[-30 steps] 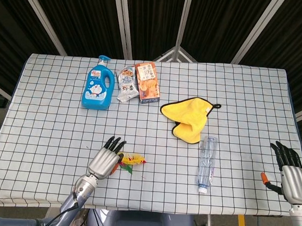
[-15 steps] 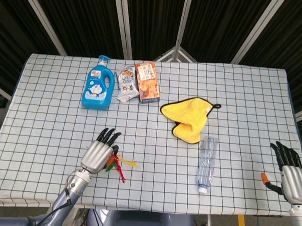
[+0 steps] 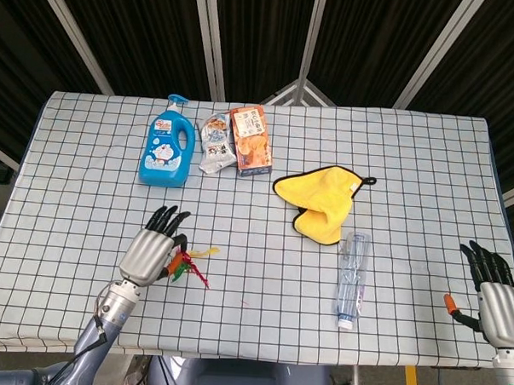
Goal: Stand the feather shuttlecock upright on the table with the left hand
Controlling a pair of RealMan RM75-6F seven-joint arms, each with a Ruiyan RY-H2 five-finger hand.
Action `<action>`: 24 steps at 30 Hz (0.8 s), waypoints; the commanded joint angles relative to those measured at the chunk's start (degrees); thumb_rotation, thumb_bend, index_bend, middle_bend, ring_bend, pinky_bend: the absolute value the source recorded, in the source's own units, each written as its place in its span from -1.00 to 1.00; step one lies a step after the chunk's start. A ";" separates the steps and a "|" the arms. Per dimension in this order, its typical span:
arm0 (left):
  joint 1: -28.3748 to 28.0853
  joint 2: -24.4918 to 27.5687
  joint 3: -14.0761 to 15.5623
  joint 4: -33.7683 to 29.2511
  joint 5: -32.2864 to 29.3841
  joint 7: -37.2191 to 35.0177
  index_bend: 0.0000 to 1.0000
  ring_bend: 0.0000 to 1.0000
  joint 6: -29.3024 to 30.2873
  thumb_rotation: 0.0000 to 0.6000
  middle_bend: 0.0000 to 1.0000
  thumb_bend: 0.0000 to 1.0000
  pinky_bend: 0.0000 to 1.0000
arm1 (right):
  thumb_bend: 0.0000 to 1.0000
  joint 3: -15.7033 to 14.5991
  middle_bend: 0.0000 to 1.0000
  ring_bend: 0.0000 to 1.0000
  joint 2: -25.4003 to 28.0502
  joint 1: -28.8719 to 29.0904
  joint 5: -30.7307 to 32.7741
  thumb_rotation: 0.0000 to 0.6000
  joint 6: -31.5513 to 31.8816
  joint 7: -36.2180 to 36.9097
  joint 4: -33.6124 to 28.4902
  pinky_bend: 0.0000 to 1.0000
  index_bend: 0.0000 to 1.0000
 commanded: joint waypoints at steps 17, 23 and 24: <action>2.34 3.62 1.24 2.71 0.21 -7.16 0.16 -1.00 1.26 1.00 -0.80 0.24 -1.00 | -0.21 -0.08 -1.00 -1.00 -0.03 0.05 0.10 1.00 -0.25 -0.54 -0.13 -1.00 -1.00; 2.70 3.92 1.36 3.66 -0.18 -8.50 0.16 -1.00 1.15 1.00 -0.80 0.24 -1.00 | -0.21 -0.11 -1.00 -1.00 -0.08 0.06 0.03 1.00 -0.23 -0.67 -0.13 -1.00 -1.00; 2.71 3.93 1.36 3.80 -0.23 -8.60 0.16 -1.00 1.11 1.00 -0.80 0.24 -1.00 | -0.21 -0.12 -1.00 -1.00 -0.05 0.05 0.01 1.00 -0.22 -0.69 -0.15 -1.00 -1.00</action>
